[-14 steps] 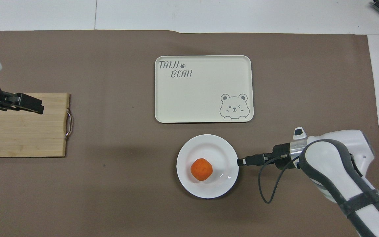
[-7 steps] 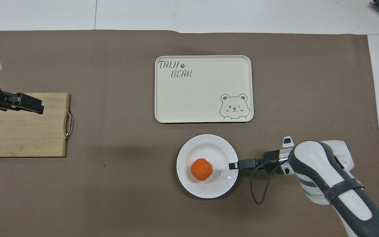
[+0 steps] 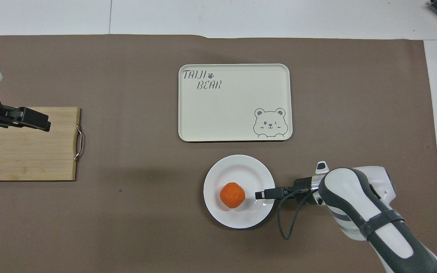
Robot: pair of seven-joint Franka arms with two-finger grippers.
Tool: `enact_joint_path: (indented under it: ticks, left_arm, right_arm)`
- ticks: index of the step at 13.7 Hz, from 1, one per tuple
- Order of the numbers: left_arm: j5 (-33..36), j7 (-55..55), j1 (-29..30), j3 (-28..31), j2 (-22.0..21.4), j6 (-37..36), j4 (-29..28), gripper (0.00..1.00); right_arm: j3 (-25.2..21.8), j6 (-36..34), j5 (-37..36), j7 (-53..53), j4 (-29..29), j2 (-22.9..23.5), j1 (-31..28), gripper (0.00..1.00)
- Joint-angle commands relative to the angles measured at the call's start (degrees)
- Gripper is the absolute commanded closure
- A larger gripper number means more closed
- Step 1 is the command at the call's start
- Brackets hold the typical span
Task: Place orange and plate with both arms
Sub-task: 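Grip the plate rim with the right gripper, then slide the plate with the right gripper onto the bear tray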
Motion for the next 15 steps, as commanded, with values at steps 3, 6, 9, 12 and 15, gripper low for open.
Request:
enact_joint_path:
  ticks: [3,6,9,12,15]
  left_arm:
    - [1.1,0.5,0.6,-0.5,0.4,-0.9,0.9,0.00]
    - [1.1,0.5,0.7,-0.4,0.4,-0.9,0.9,0.00]
    - [1.1,0.5,0.7,-0.5,0.4,-0.9,0.9,0.00]
    - [1.1,0.5,0.6,-0.5,0.4,-0.9,0.9,0.00]
    - [1.1,0.5,0.6,-0.5,0.4,-0.9,0.9,0.00]
  right_arm:
    - [0.1,1.1,2.0,2.5,-0.9,-0.5,-0.3,1.00]
    - [0.1,0.4,2.0,2.3,-0.3,-0.1,-0.6,1.00]
    - [0.2,-0.4,2.4,1.3,0.5,0.3,-1.3,1.00]
    - [0.1,-4.0,4.9,0.4,3.1,1.0,-2.9,1.00]
    - [0.2,-6.3,4.9,0.3,7.2,3.1,-4.8,1.00]
